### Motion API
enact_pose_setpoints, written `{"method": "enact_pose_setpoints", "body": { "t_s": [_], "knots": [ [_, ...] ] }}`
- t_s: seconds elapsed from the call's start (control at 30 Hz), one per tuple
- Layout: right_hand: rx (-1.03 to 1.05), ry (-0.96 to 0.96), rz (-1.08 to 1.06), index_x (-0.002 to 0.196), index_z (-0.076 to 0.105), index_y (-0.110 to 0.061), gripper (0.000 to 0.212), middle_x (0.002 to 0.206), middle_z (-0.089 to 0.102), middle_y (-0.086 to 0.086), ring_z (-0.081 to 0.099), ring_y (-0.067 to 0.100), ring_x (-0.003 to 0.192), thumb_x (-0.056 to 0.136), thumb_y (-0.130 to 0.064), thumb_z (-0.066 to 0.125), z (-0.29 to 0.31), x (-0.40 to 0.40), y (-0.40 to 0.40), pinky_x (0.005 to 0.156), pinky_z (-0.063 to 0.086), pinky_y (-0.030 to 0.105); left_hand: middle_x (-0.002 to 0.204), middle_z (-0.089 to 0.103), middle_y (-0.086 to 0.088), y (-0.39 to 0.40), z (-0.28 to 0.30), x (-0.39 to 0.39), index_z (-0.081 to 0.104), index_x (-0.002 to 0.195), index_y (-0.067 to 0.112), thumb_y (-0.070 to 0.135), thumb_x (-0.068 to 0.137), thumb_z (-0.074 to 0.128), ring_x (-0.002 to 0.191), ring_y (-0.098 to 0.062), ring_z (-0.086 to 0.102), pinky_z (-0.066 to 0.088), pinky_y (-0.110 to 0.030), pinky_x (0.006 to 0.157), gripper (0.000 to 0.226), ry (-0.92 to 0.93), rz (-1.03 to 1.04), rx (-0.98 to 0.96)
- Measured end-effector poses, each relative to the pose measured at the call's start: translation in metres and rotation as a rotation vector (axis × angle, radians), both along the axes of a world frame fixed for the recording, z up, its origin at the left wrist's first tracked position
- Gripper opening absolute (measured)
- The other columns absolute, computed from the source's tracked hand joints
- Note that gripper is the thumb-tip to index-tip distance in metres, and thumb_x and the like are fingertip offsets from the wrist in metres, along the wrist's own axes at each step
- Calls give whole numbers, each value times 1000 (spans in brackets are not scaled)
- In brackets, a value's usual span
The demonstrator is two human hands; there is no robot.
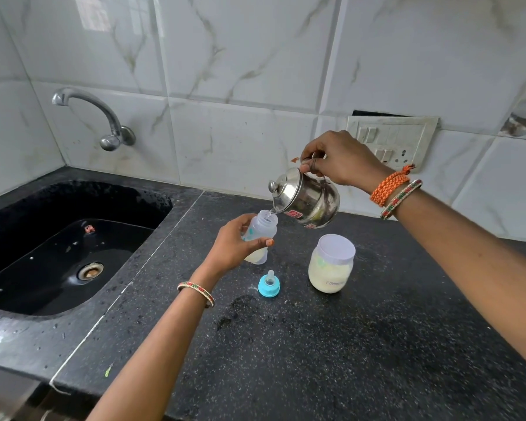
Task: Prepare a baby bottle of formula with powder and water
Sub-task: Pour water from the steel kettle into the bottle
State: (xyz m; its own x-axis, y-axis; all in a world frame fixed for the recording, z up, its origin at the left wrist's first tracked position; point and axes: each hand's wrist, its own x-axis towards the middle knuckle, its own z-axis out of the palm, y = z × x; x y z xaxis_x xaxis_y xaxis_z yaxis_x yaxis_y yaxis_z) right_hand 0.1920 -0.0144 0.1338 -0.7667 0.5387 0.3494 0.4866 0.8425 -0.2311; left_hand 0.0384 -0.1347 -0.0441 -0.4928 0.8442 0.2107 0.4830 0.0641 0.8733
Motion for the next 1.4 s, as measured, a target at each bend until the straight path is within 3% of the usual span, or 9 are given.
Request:
{"method": "enact_pose_setpoints", "body": {
  "t_s": [0.53, 0.7, 1.1, 1.27, 1.4],
  "knots": [
    [-24, 7, -10, 102, 74, -17, 20, 95, 72, 1, 57, 15, 86, 85, -26, 69, -1, 3, -3, 71, 42, 28, 129, 58, -3, 1, 0, 4, 52, 128, 17, 33, 73, 77, 113, -19, 52, 39, -30, 92, 62, 30, -18, -21],
    [-25, 3, -5, 103, 74, -16, 21, 97, 72, 1, 61, 17, 91, 85, -26, 70, 0, 3, -3, 75, 47, 31, 129, 59, -3, 0, -1, 0, 52, 130, 17, 35, 72, 78, 114, -19, 53, 40, -31, 94, 66, 36, -18, -38],
    [32, -5, 9, 101, 74, -17, 18, 92, 72, -3, 60, 15, 87, 86, -26, 69, 8, 1, -5, 69, 39, 27, 132, 54, -3, 1, 3, -8, 51, 129, 19, 37, 70, 79, 116, -18, 51, 42, -32, 95, 68, 55, -8, -29],
    [74, -3, 0, 103, 74, -18, 19, 93, 71, -3, 53, 10, 84, 86, -27, 68, 9, 2, -6, 69, 36, 27, 131, 58, -2, 0, 3, -8, 51, 130, 21, 38, 71, 78, 117, -19, 53, 44, -39, 102, 68, 41, -70, -41],
    [65, -6, 2, 103, 73, -19, 18, 77, 62, -12, 52, 7, 81, 87, -25, 67, 10, 3, -6, 68, 36, 26, 125, 62, 0, -3, 7, -9, 54, 125, 25, 51, 62, 79, 114, -18, 58, 45, -44, 102, 73, -70, -185, -31]
  ]
}}
